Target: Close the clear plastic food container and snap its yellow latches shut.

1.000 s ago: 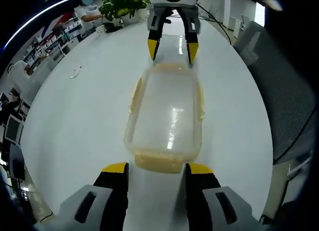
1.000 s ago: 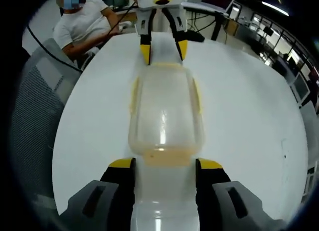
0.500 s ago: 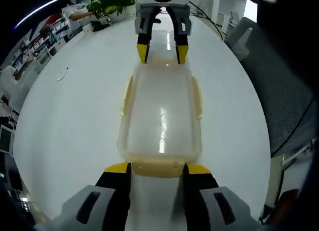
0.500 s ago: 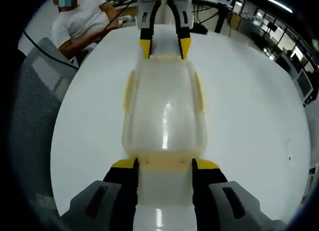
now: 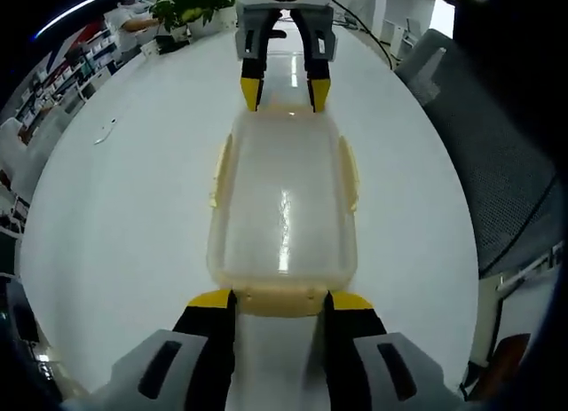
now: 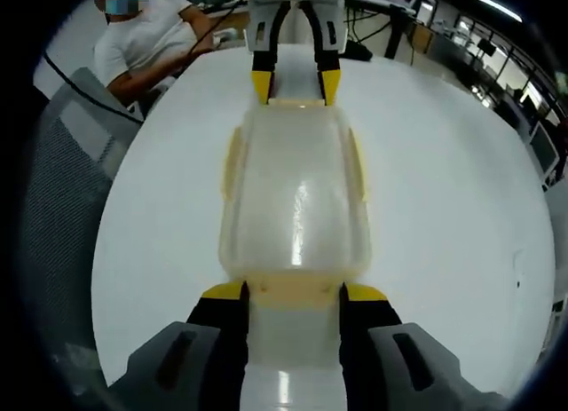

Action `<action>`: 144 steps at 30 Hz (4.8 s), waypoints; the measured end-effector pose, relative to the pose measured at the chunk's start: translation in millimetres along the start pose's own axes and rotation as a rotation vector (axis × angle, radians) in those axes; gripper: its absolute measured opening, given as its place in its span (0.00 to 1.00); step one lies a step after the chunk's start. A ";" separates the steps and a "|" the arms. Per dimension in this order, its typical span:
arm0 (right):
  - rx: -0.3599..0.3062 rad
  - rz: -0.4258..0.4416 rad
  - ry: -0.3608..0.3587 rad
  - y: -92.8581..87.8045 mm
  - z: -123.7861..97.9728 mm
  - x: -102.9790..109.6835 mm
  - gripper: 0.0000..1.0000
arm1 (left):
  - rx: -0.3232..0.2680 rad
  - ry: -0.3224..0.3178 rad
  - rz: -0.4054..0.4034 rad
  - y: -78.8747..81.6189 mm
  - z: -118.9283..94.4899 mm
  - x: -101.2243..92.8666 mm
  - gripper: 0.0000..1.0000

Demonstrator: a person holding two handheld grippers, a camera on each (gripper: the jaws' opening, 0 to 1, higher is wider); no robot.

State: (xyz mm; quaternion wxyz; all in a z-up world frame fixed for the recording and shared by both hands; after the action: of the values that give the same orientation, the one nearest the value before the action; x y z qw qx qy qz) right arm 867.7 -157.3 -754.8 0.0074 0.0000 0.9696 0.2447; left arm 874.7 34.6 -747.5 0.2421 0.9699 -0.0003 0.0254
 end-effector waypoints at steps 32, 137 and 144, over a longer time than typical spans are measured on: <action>-0.025 -0.020 0.001 11.6 -34.7 10.7 0.35 | 0.026 0.007 0.002 17.8 -28.8 -8.7 0.32; 0.170 0.020 -0.034 -145.9 -160.1 4.9 0.36 | -0.086 -0.006 0.043 210.3 37.3 5.8 0.32; 0.184 0.021 -0.037 -154.0 -164.5 2.7 0.36 | -0.093 -0.005 0.044 218.8 42.3 7.2 0.32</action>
State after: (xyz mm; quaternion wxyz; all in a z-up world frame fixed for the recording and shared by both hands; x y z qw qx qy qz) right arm 863.2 -370.9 -683.2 0.0230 0.0152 0.9876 0.1546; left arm 881.2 -178.3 -681.6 0.2865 0.9574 -0.0232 0.0284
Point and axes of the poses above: the point that each gripper's makers call its tool centre point, and the gripper's own axes: z roughly forward along the fingers, x roughly to its left, y roughly out of its top, the point moved 4 cm from there along -z, roughly backward along the fingers, and after that the axes turned 3 degrees about -x, right-handed, at the moved point
